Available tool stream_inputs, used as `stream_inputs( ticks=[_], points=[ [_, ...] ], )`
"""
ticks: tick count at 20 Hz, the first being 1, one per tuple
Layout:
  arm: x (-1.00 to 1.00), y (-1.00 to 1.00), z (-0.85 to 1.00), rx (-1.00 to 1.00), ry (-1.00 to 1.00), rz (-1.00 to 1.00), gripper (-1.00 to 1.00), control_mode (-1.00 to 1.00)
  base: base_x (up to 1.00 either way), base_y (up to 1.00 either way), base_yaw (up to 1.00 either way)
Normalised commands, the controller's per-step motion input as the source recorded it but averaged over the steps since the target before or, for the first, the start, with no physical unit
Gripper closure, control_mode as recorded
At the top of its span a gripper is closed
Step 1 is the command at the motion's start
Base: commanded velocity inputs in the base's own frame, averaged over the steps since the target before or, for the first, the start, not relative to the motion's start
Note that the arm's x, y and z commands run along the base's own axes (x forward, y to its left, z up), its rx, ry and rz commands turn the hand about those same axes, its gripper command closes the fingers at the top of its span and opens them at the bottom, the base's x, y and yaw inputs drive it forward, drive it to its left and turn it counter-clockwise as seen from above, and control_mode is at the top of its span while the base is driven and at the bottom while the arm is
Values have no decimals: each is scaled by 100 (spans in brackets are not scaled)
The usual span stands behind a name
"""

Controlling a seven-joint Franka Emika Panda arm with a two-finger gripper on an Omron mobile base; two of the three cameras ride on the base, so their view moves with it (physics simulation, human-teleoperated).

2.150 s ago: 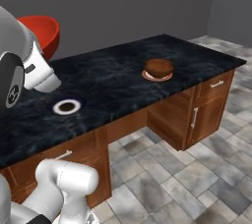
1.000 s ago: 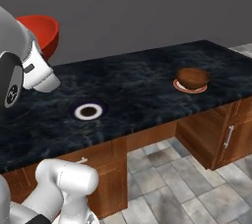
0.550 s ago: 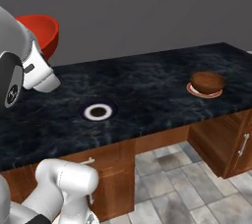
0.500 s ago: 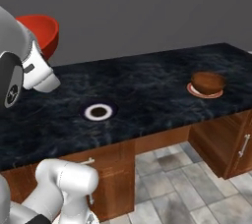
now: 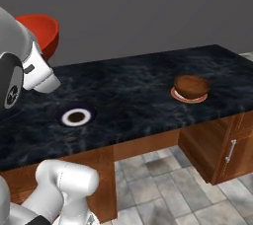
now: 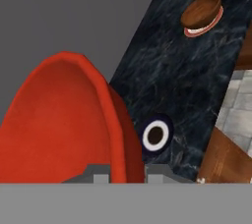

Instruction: Move the bowls from the cabinet to the plates on the dining table.

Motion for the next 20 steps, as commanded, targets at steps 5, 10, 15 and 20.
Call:
stream_inputs(
  ticks=[5,10,15,20],
  points=[
    [0,0,0,0,0,0,100,100,12,-62,0],
    [0,0,0,0,0,0,100,100,12,-60,0],
    [0,0,0,0,0,0,100,100,10,-55,1],
    [0,0,0,0,0,0,100,100,7,-20,17]
  ],
)
